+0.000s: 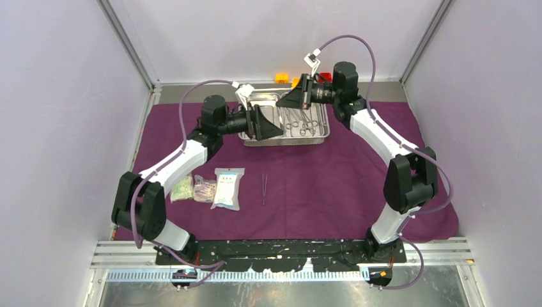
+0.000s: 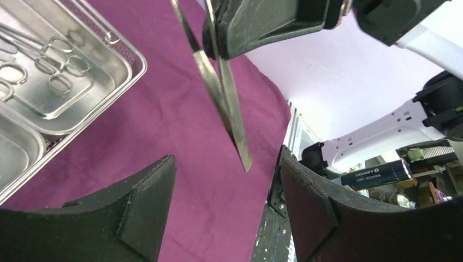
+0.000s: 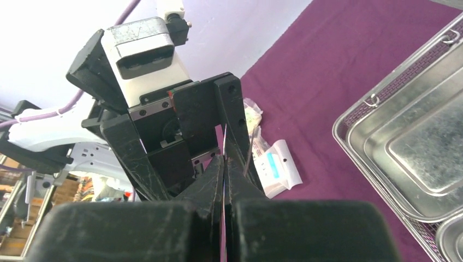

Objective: Open and lay out the surgical kit
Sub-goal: Place the medical item in the surgical kit.

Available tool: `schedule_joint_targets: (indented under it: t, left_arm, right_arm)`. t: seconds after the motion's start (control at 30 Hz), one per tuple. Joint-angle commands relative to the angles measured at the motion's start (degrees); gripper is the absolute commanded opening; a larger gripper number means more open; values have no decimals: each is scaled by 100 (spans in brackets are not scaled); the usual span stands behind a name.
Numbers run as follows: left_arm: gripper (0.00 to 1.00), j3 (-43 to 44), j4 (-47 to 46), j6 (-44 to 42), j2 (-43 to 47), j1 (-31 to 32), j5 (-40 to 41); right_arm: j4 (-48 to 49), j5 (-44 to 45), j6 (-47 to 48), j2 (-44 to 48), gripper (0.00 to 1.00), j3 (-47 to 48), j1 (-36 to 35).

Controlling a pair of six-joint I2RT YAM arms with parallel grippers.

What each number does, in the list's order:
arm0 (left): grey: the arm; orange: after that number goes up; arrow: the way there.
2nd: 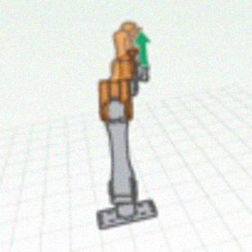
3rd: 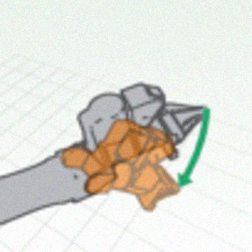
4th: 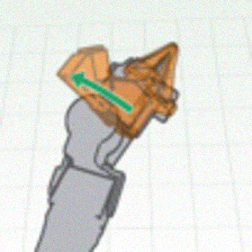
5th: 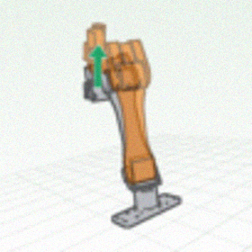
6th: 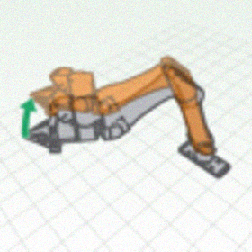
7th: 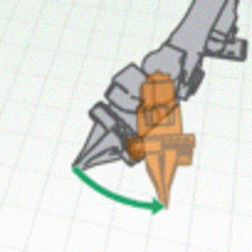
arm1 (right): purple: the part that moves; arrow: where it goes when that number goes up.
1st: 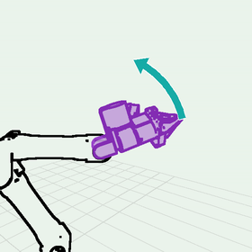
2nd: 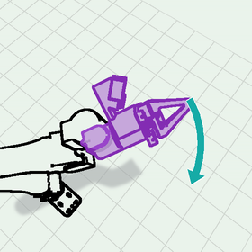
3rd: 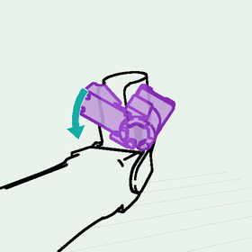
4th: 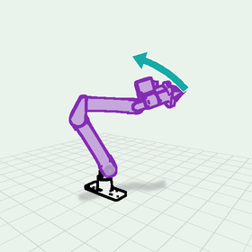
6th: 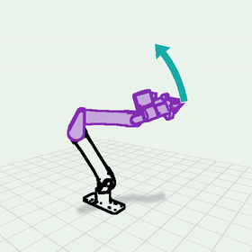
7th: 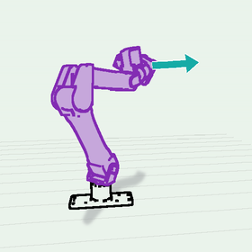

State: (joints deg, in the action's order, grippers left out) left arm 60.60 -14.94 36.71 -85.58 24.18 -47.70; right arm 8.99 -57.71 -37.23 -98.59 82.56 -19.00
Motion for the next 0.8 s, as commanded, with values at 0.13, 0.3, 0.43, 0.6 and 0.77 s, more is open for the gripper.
schedule_joint_targets:
  t: [0.13, 0.3, 0.43, 0.6, 0.77]
  left_arm:
    - [73, 64, -1813, 1127, -179, -54, -417]
    - [68, 150, -2370, 1766, -456, -54, -528]
    - [59, 122, -2541, 1912, -516, -54, -534]
    - [57, 81, -2568, 1934, -461, -134, -443]
    - [48, 148, -2682, 2061, -531, -186, -482]
  right_arm:
    - [1558, -205, -977, 317, 0, -286, 20]
    - [1738, -201, -1129, 305, 0, -348, 23]
    - [1783, -205, -1146, 294, 0, -373, 25]
    - [1789, -214, -1131, 280, 0, -422, 24]
    - [1786, -175, -1091, 261, 0, -457, 20]
